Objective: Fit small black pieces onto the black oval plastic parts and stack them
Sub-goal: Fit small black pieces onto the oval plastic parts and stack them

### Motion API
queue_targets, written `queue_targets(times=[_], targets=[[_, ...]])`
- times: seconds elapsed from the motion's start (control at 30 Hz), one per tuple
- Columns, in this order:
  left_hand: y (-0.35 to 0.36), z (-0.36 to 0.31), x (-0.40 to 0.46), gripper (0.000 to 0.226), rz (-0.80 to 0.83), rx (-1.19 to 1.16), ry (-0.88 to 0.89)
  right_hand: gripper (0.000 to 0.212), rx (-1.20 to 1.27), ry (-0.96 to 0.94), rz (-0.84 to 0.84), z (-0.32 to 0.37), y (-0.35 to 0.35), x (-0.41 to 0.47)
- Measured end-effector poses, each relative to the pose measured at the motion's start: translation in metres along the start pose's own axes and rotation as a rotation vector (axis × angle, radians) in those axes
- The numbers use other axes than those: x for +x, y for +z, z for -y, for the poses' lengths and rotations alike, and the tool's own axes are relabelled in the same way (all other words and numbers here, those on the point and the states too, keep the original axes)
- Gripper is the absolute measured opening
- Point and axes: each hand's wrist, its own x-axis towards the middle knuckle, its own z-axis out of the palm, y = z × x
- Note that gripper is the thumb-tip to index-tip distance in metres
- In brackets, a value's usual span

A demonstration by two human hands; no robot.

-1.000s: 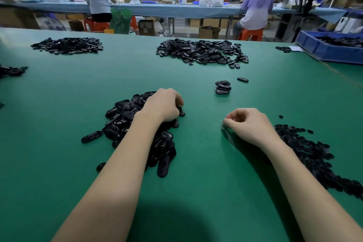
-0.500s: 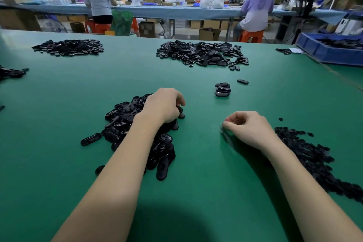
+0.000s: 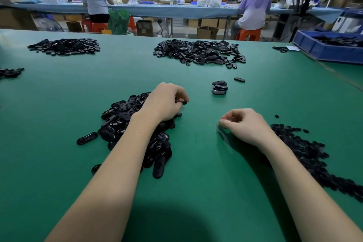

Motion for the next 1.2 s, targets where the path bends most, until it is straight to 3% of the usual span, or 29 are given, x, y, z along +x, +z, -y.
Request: queue_targets(times=[0.37,0.5,0.63,0.77,0.9,1.2], targets=[[0.01,-0.039,-0.003,0.022,0.08,-0.16,0.134,0.008,0.083,-0.043,0.05,0.007,-0.01,-0.005],[0.025,-0.064,-0.009,0.013,0.124,-0.286,0.186,0.009,-0.079,-0.045,-0.011,0.007,-0.034,-0.007],[0.041,-0.078,-0.014,0.013,0.164,-0.409,0.16,0.008,-0.391,0.065,0.023,-0.003,-0.067,-0.008],[0.05,-0.087,-0.02,0.013,0.214,-0.539,0.111,0.003,-0.412,0.143,0.115,-0.009,-0.088,-0.015],[0.052,-0.09,-0.022,0.003,0.24,-0.64,0.037,0.011,-0.461,0.143,0.232,-0.004,-0.088,-0.02],[0.045,-0.083,-0.021,0.019,0.316,-0.786,-0.011,0.013,-0.544,0.178,0.273,0.002,-0.078,-0.02]])
